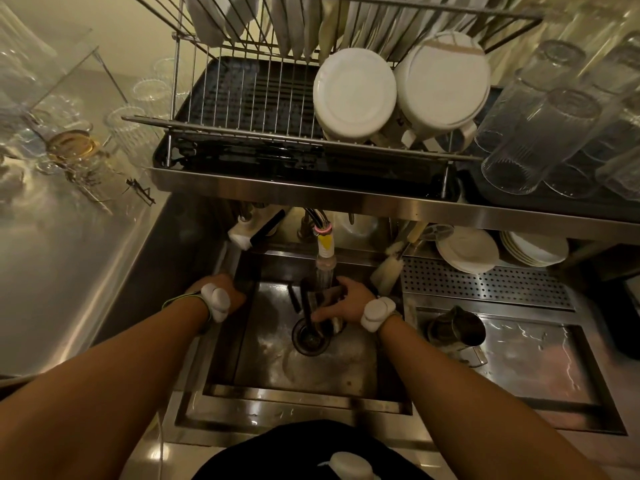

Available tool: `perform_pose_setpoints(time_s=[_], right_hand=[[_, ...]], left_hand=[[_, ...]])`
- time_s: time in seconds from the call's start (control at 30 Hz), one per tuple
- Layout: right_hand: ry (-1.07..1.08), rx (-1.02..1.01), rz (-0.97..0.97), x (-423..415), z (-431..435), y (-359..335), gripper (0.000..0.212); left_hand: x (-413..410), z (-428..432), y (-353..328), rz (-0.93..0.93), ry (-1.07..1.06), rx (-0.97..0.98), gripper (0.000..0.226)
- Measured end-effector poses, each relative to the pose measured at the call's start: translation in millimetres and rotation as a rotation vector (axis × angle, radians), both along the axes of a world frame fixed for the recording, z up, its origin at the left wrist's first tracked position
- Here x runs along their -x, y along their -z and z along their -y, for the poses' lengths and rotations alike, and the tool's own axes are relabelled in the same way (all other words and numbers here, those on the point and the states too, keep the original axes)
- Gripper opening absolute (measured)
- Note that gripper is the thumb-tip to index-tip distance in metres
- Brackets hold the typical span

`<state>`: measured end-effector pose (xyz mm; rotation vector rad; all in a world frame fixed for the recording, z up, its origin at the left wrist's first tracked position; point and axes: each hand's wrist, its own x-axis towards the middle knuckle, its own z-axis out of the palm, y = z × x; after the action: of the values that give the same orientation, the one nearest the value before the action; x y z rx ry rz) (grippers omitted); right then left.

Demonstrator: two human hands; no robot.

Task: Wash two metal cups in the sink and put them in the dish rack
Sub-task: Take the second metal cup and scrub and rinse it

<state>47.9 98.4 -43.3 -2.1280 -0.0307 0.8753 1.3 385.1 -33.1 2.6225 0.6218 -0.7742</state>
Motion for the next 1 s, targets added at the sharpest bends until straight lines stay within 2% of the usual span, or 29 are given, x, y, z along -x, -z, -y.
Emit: perform_pose_setpoints(time_s=[0.07,0.1,0.17,0.27,0.3,0.4,0.53,0.63,0.73,0.8,0.9,1.0], right_hand=[[-0.034,0.004,-0.01,1,1,2,0.068],[0.022,-0.006,0.003,1,2,3,0.071],[0.152,-0.014,0.023,3,6,8,0.081],[0.113,-0.005,-0.029,8,1,10,0.111],[0.132,-0.014,-0.038,9,-2,9,0.113],[0.255,-0.062,0.023,8,-4,17,0.079],[0.154,-0.066,-0.017,9,-4,11,0.096],[0.271,-0.091,0.035,11,-5,15,0.097],[0.198,-0.082,0.025,9,-3,13,0.089],[0.175,-0.087,0.008,9,1,14,0.073],[0.261,-0.082,0.032,9,1,16,0.074],[0.134,-0.047,-0.033,7,-2,14,0.057]], left_hand=[[-1,0,0,-0.005,0.011,0.007,0.05],[-1,0,0,-0.008,0.012,0.006,0.051],[-1,2,1,0.011,0.012,-0.016,0.051],[1,3,0,0.036,0.018,-0.04,0.05],[0,4,-2,0.025,0.024,-0.029,0.05],[0,4,-3,0.003,0.025,-0.008,0.052],[0,5,-5,0.008,0.01,-0.004,0.058],[-1,5,-3,-0.01,0.007,0.004,0.056],[-1,9,-2,0.02,-0.017,0.001,0.057],[-3,11,-2,0.004,-0.022,-0.003,0.055],[-5,11,1,-0.019,-0.039,-0.003,0.049],[-8,10,-3,-0.067,-0.02,-0.004,0.049]])
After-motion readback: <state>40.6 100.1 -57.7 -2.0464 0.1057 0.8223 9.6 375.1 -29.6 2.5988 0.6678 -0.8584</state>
